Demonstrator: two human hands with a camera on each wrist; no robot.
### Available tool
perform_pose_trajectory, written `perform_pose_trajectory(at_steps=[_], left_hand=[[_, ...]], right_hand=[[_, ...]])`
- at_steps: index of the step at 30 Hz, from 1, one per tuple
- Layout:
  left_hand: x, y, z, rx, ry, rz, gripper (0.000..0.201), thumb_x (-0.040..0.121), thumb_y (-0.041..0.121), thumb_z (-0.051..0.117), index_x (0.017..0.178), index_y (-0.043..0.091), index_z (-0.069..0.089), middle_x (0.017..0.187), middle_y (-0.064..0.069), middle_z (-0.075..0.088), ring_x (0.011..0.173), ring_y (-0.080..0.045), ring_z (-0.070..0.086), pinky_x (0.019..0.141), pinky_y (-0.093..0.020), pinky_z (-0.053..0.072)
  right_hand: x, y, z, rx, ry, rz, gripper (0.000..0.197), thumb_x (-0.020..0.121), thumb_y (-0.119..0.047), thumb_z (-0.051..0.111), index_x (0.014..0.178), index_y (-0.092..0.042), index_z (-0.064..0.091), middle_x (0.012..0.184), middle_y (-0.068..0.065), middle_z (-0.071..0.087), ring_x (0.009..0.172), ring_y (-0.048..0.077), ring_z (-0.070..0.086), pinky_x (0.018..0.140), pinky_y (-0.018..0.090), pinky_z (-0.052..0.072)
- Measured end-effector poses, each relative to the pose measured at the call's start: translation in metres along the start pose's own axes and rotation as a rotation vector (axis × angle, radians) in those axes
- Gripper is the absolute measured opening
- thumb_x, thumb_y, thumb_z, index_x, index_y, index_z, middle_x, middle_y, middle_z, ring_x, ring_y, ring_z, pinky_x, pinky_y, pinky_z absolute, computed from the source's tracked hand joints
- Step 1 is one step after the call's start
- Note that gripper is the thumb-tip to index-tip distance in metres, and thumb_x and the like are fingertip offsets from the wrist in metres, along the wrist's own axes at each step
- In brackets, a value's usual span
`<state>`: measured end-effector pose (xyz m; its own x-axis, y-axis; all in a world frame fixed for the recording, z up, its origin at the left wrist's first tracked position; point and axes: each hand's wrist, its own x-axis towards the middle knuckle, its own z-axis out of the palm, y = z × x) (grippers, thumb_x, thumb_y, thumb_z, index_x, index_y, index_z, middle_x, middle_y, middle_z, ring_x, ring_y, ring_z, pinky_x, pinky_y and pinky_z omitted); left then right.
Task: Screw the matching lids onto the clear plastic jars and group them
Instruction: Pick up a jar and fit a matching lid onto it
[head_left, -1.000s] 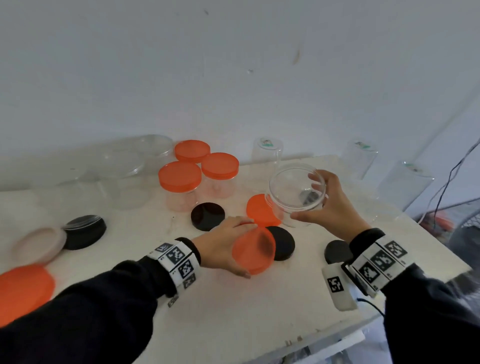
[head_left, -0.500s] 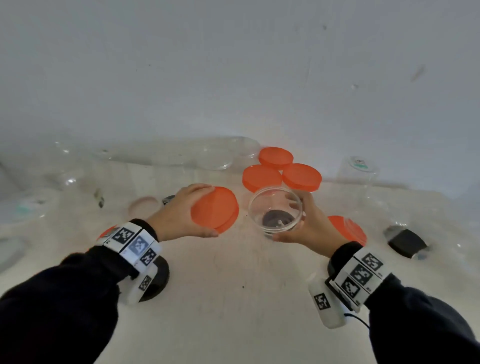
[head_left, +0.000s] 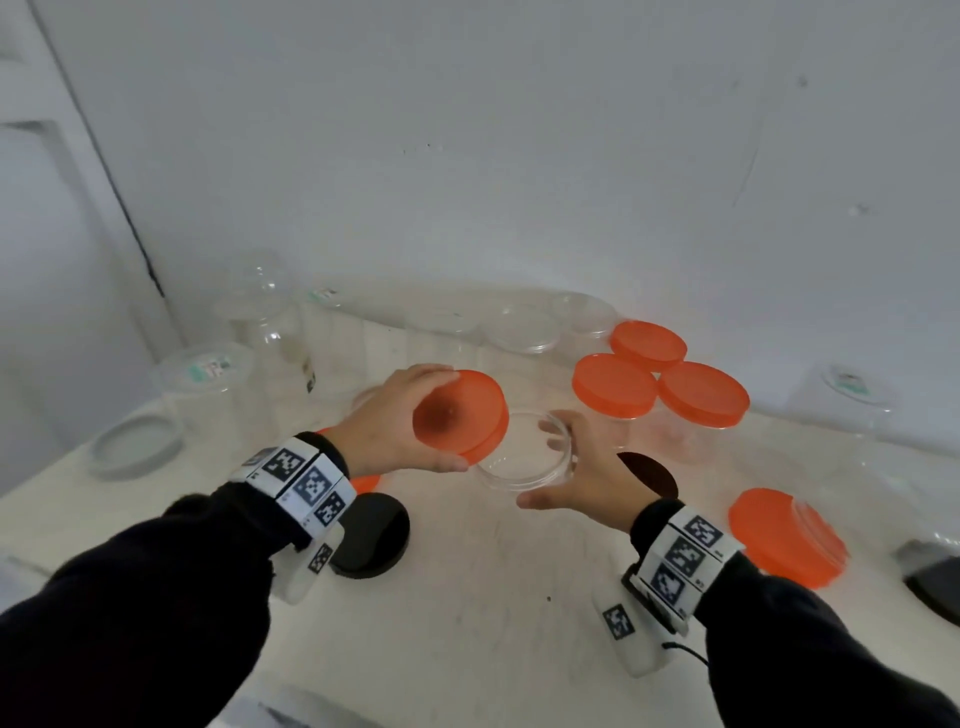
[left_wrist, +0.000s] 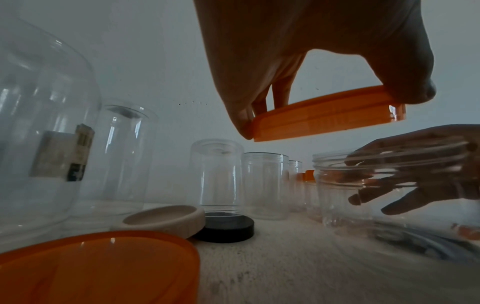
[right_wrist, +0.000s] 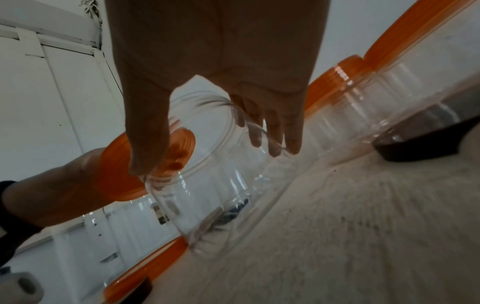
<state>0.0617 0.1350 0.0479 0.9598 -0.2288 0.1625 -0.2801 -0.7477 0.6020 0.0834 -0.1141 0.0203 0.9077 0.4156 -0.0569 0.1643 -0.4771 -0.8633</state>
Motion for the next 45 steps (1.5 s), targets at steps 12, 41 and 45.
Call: perform_pose_trajectory(at_steps=[12, 41, 45], left_hand=[[0.013, -0.010, 0.005, -0.044, 0.014, -0.004, 0.109, 0.043, 0.070, 0.063, 0.139, 0.028, 0.035, 0.141, 0.015, 0.030, 0.131, -0.005, 0.026, 0.112, -0.031, 0.023], [0.045, 0.009, 0.049, -0.107, -0.262, 0.030, 0.109, 0.051, 0.068, 0.066, 0.143, 0.025, 0.025, 0.148, 0.013, 0.013, 0.133, -0.003, 0.014, 0.108, -0.022, 0.019], [0.041, 0.006, 0.051, -0.294, -0.322, -0.117, 0.118, 0.063, 0.025, 0.086, 0.147, 0.020, 0.003, 0.147, 0.005, 0.015, 0.132, -0.004, 0.022, 0.103, -0.016, 0.024]], right_hand=[[0.024, 0.008, 0.001, 0.047, -0.085, 0.021, 0.097, 0.062, -0.018, 0.086, 0.138, -0.018, 0.024, 0.132, -0.008, 0.037, 0.125, 0.010, 0.039, 0.093, 0.025, 0.038], [0.039, 0.020, -0.009, 0.090, -0.122, 0.059, 0.090, 0.056, -0.014, 0.089, 0.127, -0.025, 0.036, 0.123, -0.010, 0.048, 0.114, 0.008, 0.051, 0.090, 0.027, 0.049], [0.035, 0.021, -0.020, 0.011, -0.143, 0.076, 0.095, 0.056, -0.018, 0.089, 0.130, -0.026, 0.030, 0.127, -0.009, 0.043, 0.120, 0.013, 0.047, 0.094, 0.029, 0.047]])
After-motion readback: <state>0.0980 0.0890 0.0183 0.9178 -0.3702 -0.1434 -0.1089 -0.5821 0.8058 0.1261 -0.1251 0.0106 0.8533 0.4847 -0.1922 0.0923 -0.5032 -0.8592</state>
